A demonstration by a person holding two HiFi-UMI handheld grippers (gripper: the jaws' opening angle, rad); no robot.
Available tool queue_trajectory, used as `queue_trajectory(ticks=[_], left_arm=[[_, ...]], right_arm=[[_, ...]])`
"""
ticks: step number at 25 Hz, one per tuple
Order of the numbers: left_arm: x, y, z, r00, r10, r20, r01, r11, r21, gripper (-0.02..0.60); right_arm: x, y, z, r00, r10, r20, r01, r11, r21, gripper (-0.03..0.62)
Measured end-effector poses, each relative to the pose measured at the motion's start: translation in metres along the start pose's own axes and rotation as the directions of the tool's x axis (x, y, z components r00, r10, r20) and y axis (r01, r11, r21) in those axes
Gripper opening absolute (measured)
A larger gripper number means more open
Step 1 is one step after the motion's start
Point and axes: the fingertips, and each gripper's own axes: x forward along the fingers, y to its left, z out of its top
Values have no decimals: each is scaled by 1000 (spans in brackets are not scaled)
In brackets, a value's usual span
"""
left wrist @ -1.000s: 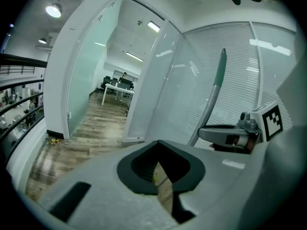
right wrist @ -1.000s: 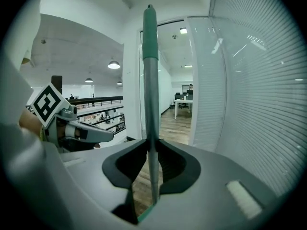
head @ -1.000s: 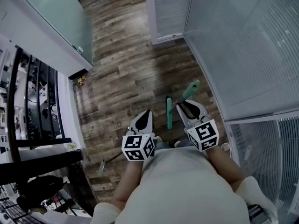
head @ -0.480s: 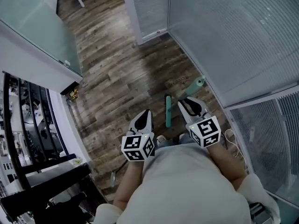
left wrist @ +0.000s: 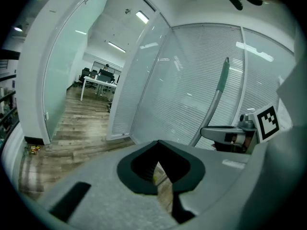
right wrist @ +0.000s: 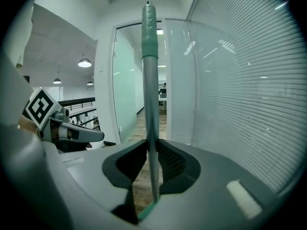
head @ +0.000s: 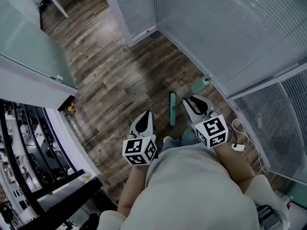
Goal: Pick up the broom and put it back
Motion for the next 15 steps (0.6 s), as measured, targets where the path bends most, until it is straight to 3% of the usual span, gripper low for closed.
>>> queue_trajectory(ticks=[15], left_arm=[[46, -29, 3, 993, -99, -60, 103, 993, 55, 6]], right_arm=[[-19, -57, -13, 989, -145, -13, 146, 987, 63, 83]])
